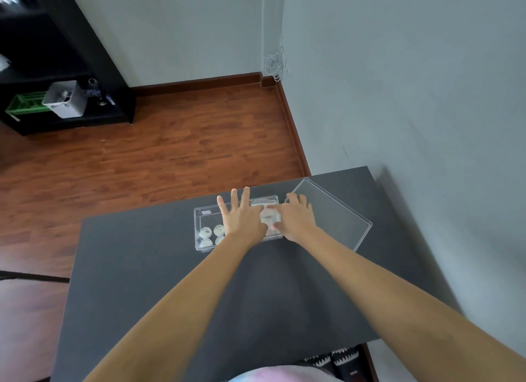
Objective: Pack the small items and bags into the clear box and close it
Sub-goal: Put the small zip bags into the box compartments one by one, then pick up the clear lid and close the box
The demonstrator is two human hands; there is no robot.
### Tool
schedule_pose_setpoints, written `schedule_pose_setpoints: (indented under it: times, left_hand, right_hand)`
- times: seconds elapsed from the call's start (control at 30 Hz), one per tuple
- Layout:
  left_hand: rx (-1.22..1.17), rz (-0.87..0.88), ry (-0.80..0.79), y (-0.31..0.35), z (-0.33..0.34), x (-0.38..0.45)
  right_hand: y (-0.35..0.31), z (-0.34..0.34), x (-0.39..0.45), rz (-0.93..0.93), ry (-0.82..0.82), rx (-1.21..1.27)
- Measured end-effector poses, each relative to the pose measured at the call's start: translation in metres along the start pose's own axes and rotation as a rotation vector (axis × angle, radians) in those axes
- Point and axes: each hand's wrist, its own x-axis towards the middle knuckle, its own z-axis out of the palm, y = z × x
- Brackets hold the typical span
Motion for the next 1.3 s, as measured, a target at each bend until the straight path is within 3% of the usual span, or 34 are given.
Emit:
schedule_pose_setpoints:
  times: [0.37,0.53,0.73,0.93,1.1,1.3]
  left_hand:
    - [-0.103,-0.016,0.056,-0.013,-0.004,-0.008]
    - [-0.21,0.069,0.08,-0.002,-0.006,-0.003]
    - [-0.342,0.241,0.046,0.038,-0.013,0.029]
    - [-0.209,0.234,-0.157,0.086,-0.01,0.067]
    - [-0.09,0.173,-0.208,0.106,-0.004,0.08]
    - [-0.377,0.177,-0.146,0.111,-0.008,0.088]
  right_hand:
    - [0.007,-0.009,-0.014,-0.051,0.069,0.042]
    - [0.019,-0.007,-0.021,-0.039,0.16,0.179]
    - [0.069,0.002,-0.045,0.203,0.319,0.384]
    - [0.116,0.022,-0.068,0.581,0.326,0.43]
    - [0.132,0.027,-0.066,0.618,0.338,0.55]
    - [0.132,0.015,-0.054,0.683,0.396,0.69]
